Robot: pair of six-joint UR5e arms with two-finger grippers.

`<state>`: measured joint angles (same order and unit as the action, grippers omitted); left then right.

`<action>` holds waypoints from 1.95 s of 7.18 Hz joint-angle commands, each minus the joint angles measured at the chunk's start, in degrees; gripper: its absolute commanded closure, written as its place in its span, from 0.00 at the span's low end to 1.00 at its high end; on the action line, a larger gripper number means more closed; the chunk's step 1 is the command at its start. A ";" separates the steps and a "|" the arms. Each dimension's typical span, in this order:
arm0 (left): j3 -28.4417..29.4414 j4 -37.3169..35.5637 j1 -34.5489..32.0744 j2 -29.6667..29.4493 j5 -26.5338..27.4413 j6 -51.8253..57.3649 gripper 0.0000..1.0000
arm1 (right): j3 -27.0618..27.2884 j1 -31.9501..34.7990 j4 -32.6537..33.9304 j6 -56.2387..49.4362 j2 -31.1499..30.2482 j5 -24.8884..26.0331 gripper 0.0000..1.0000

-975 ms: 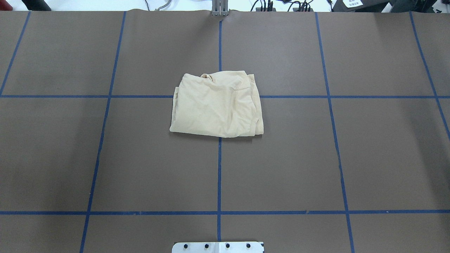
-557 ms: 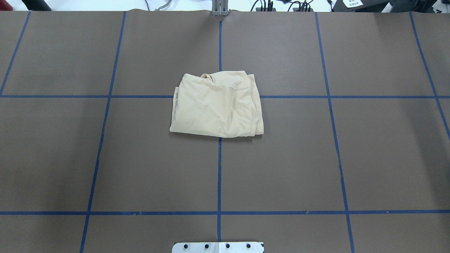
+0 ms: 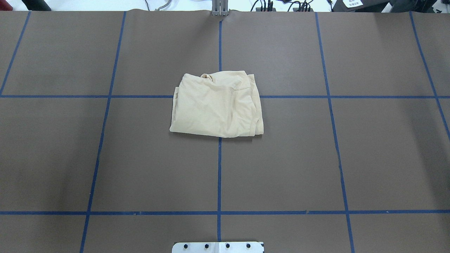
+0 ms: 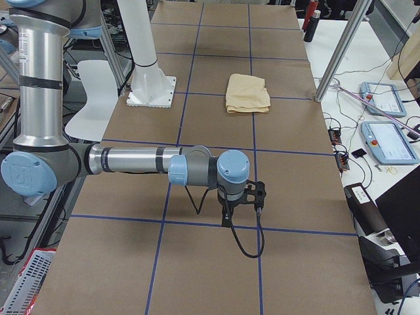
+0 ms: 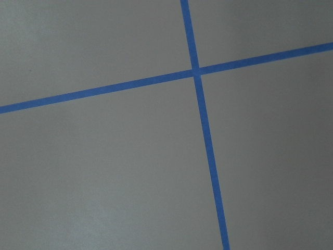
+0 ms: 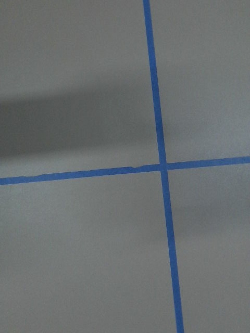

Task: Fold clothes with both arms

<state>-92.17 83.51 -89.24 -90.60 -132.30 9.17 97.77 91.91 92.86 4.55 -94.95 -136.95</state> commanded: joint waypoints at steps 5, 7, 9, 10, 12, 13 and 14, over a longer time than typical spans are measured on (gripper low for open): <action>0.06 0.95 -0.32 -0.01 -0.07 -7.59 0.00 | -0.12 0.02 0.13 0.02 -0.06 0.02 0.00; -0.03 0.95 -0.32 -0.10 -0.07 -7.50 0.00 | -0.21 0.02 0.22 0.02 -0.06 0.02 0.00; -0.03 0.95 -0.32 -0.10 -0.15 -6.89 0.00 | -0.47 0.02 0.39 0.02 -0.15 -0.07 0.00; -0.03 0.95 -0.32 -0.10 -0.59 -6.89 0.00 | -1.43 0.02 0.48 0.02 -0.06 -1.38 0.00; -0.03 0.95 -0.32 -0.10 -0.86 -6.89 0.00 | -3.28 0.02 0.48 0.02 0.11 -2.70 0.00; -0.03 0.95 -0.32 -0.10 -0.86 -6.89 0.00 | -3.38 0.02 0.57 0.02 0.11 -2.88 0.00; -0.21 0.95 -0.32 -0.10 -0.86 -6.89 0.00 | -3.20 0.02 0.57 0.02 0.11 -2.97 0.00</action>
<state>-92.26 84.46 -89.56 -90.70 -133.13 2.28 94.57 91.93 93.40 4.57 -94.85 -139.73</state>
